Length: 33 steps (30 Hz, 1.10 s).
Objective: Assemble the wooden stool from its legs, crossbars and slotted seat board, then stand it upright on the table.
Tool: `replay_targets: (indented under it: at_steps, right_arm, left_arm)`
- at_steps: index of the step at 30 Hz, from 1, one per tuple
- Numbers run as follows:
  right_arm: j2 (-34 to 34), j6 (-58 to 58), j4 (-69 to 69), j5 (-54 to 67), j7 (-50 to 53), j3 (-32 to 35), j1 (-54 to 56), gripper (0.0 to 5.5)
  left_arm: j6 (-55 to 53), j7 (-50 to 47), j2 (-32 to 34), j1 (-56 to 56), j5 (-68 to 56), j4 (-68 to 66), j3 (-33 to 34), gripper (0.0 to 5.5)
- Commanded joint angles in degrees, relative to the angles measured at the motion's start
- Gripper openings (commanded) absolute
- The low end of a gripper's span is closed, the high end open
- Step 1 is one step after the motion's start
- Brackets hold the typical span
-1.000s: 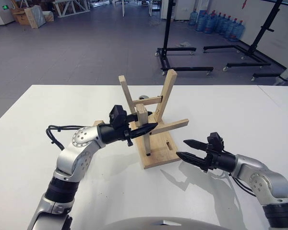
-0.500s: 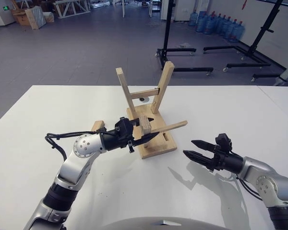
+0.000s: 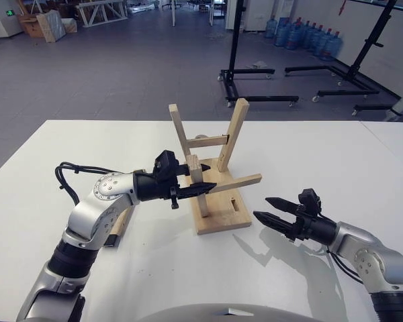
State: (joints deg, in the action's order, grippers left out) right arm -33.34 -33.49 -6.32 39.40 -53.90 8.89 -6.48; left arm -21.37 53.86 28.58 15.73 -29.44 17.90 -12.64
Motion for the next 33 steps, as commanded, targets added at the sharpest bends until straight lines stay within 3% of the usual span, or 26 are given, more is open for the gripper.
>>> replay_targets:
  at_steps: [1, 6, 18, 19, 27, 33]
  right_arm:
    - [0.6, 0.6, -0.9, -0.6, 0.3, -0.2, -0.8, 5.40]
    - [1.1, 0.7, -0.7, -1.0, 0.2, -0.3, -1.2, 5.40]
    - [2.1, 0.6, -0.6, -1.3, 0.3, -0.4, -1.0, 5.40]
    - [2.1, 0.6, -0.7, -1.4, 0.3, -0.4, -1.0, 5.40]
    - [2.5, 1.0, -0.2, -1.9, -0.1, -0.6, -1.0, 5.40]
    - [2.0, 1.9, 1.2, -2.4, -0.7, -0.5, -0.8, 5.40]
  left_arm:
    - [4.1, 2.0, 1.5, -5.1, 6.7, -2.2, -5.4, 2.04]
    - [13.5, 1.9, 2.1, -7.5, 13.9, -5.7, -9.7, 2.04]
    - [9.2, 1.0, 2.4, -5.8, 9.8, -6.4, -10.2, 2.04]
    - [9.3, 0.4, 2.1, -5.7, 9.9, -6.7, -9.9, 2.41]
    - [10.9, -1.0, 0.5, -4.4, 12.5, -7.9, -7.5, 3.58]
    - [15.5, 2.4, 5.2, -6.4, 17.3, -7.9, -6.8, 4.50]
